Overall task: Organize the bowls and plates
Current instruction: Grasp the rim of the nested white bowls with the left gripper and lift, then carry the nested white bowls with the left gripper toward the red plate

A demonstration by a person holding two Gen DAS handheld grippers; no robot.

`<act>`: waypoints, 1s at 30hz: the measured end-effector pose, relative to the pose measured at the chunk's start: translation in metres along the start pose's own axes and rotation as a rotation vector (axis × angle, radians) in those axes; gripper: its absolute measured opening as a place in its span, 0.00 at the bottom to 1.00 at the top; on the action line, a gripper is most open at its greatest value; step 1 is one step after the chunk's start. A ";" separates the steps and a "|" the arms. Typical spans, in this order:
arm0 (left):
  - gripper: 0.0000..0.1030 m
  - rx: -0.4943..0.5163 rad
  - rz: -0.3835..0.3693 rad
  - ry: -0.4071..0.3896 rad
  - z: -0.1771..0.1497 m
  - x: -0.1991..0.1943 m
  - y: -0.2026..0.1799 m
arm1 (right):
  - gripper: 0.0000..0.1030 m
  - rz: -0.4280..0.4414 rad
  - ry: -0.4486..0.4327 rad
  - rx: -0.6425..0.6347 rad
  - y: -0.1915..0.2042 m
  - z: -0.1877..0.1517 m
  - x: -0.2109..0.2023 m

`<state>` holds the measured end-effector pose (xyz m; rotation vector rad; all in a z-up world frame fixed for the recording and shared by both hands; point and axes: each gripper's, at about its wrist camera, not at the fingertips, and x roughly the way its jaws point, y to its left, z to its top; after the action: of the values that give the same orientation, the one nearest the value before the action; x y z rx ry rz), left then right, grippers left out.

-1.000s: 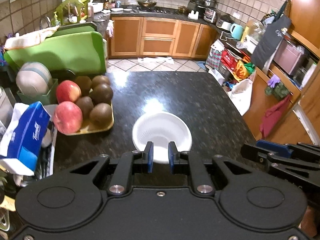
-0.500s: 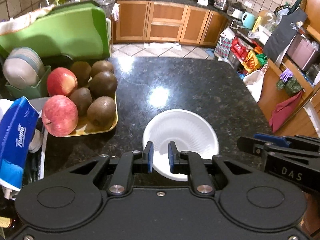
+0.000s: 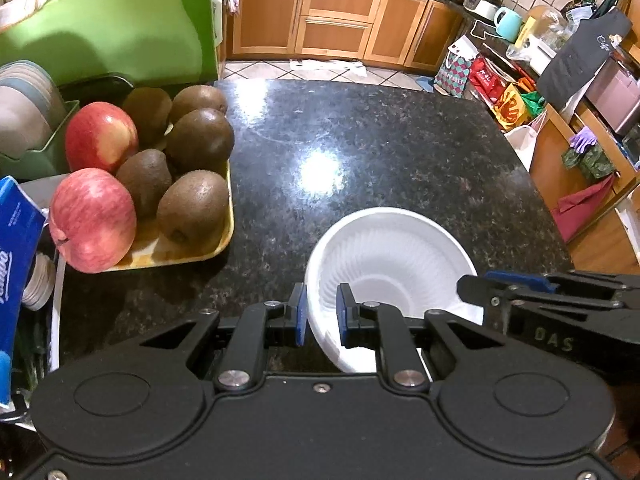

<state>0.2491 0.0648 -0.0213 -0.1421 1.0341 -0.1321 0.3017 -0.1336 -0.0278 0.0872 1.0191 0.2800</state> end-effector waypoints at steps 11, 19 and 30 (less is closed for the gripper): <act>0.22 0.002 -0.014 -0.002 0.004 0.003 0.001 | 0.19 0.003 0.010 0.007 -0.006 0.003 0.012; 0.22 0.015 0.016 0.007 0.005 0.007 0.000 | 0.13 0.008 0.029 0.014 -0.006 0.002 0.021; 0.23 0.003 0.007 0.055 0.008 0.025 0.004 | 0.12 0.005 0.032 0.008 -0.005 0.001 0.027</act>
<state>0.2690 0.0644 -0.0394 -0.1328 1.0895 -0.1319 0.3168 -0.1306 -0.0504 0.0924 1.0518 0.2829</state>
